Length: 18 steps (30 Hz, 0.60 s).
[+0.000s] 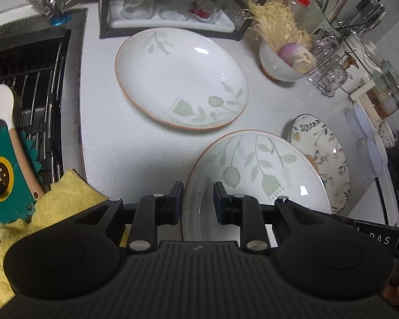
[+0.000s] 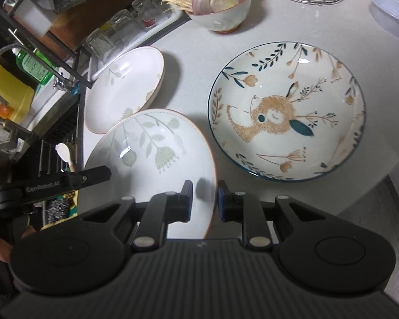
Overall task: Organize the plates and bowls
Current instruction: 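Close both grippers on the rim of the white leaf-pattern plate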
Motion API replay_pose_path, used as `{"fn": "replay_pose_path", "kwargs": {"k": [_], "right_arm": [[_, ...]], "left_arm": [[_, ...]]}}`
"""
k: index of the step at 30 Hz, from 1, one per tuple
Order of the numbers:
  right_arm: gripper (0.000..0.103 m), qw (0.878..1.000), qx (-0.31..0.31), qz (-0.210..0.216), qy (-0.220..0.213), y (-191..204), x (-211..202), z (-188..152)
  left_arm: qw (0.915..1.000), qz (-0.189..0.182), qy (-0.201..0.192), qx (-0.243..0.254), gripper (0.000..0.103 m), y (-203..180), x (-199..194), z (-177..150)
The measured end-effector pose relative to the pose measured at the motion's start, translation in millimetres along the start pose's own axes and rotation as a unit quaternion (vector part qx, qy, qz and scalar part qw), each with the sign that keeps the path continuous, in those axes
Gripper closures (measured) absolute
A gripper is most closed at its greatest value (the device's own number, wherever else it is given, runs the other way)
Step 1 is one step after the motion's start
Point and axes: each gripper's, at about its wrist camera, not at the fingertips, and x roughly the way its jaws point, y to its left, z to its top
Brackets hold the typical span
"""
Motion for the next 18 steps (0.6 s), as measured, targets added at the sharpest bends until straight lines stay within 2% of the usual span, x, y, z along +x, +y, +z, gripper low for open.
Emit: {"fn": "replay_pose_path", "kwargs": {"k": [10,18], "right_arm": [[0.081,1.0,0.015,0.012,-0.017,6.3,-37.4,6.2],[0.081,0.999,0.005,0.018,-0.031,-0.2,-50.9,8.4]], "left_arm": [[0.9997,-0.012,-0.018,0.008,0.075,-19.1,-41.4,20.6],[0.9997,-0.013,-0.022,0.005,0.075,-32.5,-44.6,21.9]]}}
